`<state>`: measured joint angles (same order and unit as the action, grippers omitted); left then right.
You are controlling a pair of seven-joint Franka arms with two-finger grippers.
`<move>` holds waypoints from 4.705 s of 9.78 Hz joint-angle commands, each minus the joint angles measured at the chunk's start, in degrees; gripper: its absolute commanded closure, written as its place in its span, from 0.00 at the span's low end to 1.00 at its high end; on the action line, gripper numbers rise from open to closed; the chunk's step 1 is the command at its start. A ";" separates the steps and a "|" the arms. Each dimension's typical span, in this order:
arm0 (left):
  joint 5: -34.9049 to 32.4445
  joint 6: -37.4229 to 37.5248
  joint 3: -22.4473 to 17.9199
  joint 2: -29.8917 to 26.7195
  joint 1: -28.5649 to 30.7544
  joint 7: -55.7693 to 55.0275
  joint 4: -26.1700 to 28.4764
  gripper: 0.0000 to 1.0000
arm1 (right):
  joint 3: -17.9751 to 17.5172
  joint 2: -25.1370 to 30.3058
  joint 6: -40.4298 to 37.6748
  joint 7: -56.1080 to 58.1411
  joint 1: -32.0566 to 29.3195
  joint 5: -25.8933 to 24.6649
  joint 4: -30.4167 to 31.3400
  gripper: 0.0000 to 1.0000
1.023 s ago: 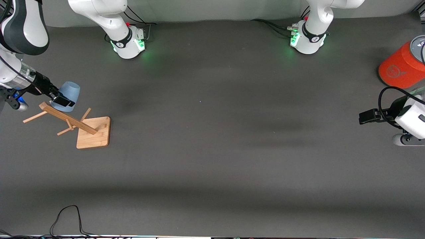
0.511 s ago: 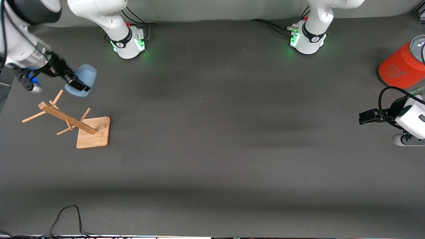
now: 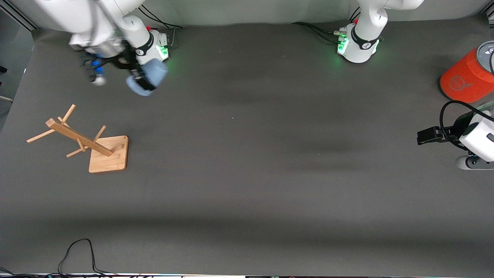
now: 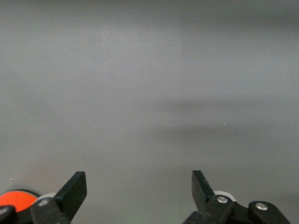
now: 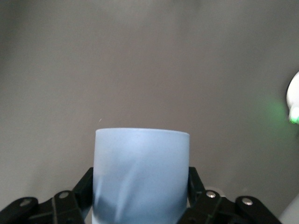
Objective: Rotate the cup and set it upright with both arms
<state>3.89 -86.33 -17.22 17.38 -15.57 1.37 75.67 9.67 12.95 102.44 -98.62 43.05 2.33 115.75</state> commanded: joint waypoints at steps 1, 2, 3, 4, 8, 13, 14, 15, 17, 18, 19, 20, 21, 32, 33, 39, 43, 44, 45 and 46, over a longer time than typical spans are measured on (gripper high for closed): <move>0.77 0.38 -0.27 0.82 0.10 1.09 -1.58 0.00 | 0.70 -17.10 -0.75 -15.22 7.81 0.31 -16.02 0.50; 0.77 0.38 -0.27 0.82 0.18 1.09 -1.67 0.00 | 0.70 -23.60 -0.49 -21.72 10.45 0.31 -22.00 0.51; 0.77 0.38 -0.27 0.82 0.10 1.09 -1.58 0.00 | 0.70 -30.28 0.30 -28.14 12.74 0.31 -27.80 0.51; 0.77 0.38 -0.27 0.82 0.10 1.01 -1.58 0.00 | 0.70 -36.26 1.35 -33.34 14.24 0.31 -32.47 0.52; 0.77 0.38 -0.27 0.82 0.10 1.09 -1.58 0.00 | 0.79 -54.12 4.96 -47.78 18.90 -0.39 -44.53 0.52; 0.77 0.38 -0.27 0.82 0.27 1.27 -1.58 0.00 | 0.79 -68.83 10.83 -56.15 22.15 -1.80 -52.20 0.52; 0.77 0.38 -0.27 0.82 0.19 1.36 -1.58 0.00 | 0.79 -70.06 11.63 -56.50 22.25 -1.80 -52.29 0.52; 0.77 0.38 -0.27 0.73 0.18 1.36 -1.58 0.00 | 0.79 -70.68 11.90 -56.51 22.25 -1.80 -52.47 0.51; 0.77 0.38 -0.27 0.82 0.27 1.36 -1.49 0.00 | 0.88 -71.13 13.04 -56.60 22.87 -1.98 -52.12 0.33; 0.77 0.38 -0.27 0.82 0.19 1.36 -1.58 0.00 | 0.88 -71.22 13.22 -56.86 22.87 -1.98 -52.03 0.01; 0.77 0.38 -0.27 0.82 0.18 1.36 -1.58 0.00 | 0.88 -71.22 13.23 -56.77 22.87 -2.06 -52.03 0.00; 0.77 0.38 -0.27 0.82 0.18 1.36 -1.58 0.00 | 0.88 -71.22 13.23 -56.86 22.87 -2.94 -52.03 0.00; 0.77 0.38 -0.27 0.82 0.27 1.53 -1.58 0.00 | 0.88 -71.22 13.31 -56.86 22.87 -3.03 -52.03 0.00; 0.77 0.55 -0.09 0.73 -0.34 1.10 -1.58 0.00 | 1.67 -49.72 -12.73 -41.28 20.51 -2.59 -51.33 0.00; 0.77 0.64 -0.01 0.73 -0.78 0.57 -1.67 0.00 | 1.67 -46.38 -16.62 -34.95 17.36 -2.51 -51.24 0.00; -2.90 0.20 4.04 2.65 -12.17 -21.28 -2.98 0.00 | 0.79 -22.65 -22.29 14.86 -7.32 -2.50 -34.14 0.00; -16.36 2.04 4.04 10.20 -29.83 -35.17 -5.01 0.00 | 0.18 -13.40 -18.26 46.95 -23.76 -2.50 -25.15 0.00; -16.63 2.31 3.95 12.48 -33.70 -39.03 -5.18 0.00 | -0.17 -12.17 -16.24 54.60 -27.37 -2.50 -23.48 0.00; -17.59 2.66 3.95 14.60 -37.66 -40.99 -5.36 0.00 | -2.87 -11.11 -14.30 62.16 -32.45 -2.50 -22.07 0.00; -21.69 4.14 4.04 17.31 -42.13 -41.01 -5.53 0.00 | -5.60 -10.67 -12.89 69.02 -37.46 -2.50 -21.63 0.00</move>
<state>-14.16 -85.07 -11.80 31.05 -52.95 -38.44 72.91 7.79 -0.28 86.87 -36.91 10.54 -0.03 91.01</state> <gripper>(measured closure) 0.000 0.000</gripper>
